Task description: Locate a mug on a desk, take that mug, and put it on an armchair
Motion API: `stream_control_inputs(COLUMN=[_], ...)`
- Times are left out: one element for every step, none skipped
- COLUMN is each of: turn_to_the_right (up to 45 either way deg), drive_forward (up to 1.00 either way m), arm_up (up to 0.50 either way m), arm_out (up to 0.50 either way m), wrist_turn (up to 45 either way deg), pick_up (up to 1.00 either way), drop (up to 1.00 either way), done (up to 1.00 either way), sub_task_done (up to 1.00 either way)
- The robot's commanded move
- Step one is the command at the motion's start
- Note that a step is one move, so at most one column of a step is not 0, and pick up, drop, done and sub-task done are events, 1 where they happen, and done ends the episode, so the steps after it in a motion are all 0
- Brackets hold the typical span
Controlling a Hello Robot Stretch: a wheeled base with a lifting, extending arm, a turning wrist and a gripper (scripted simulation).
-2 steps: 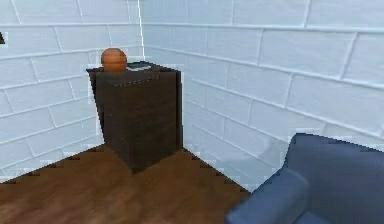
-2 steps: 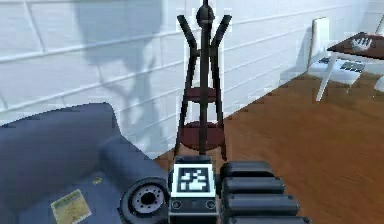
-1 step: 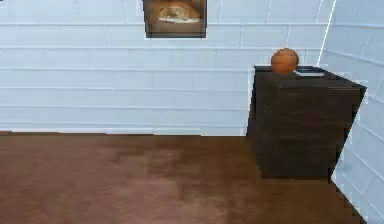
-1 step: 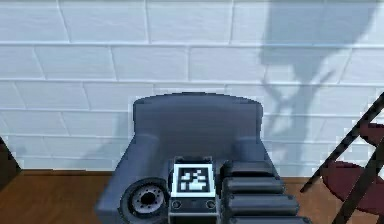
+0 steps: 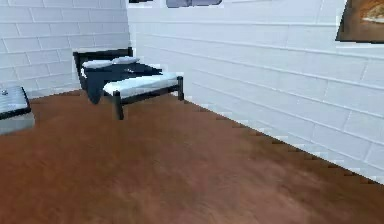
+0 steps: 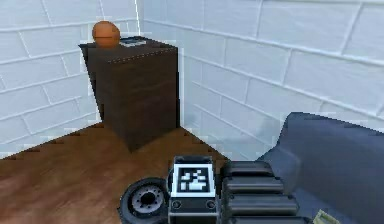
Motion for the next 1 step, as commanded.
stream_control_inputs(turn_to_the_right=[-45.0], drive_forward=[0.00], arm_up=[0.00], arm_out=[0.00], wrist_turn=[0.0], pick_up=[0.00], drop=[0.00], done=[0.00], sub_task_done=[0.00])
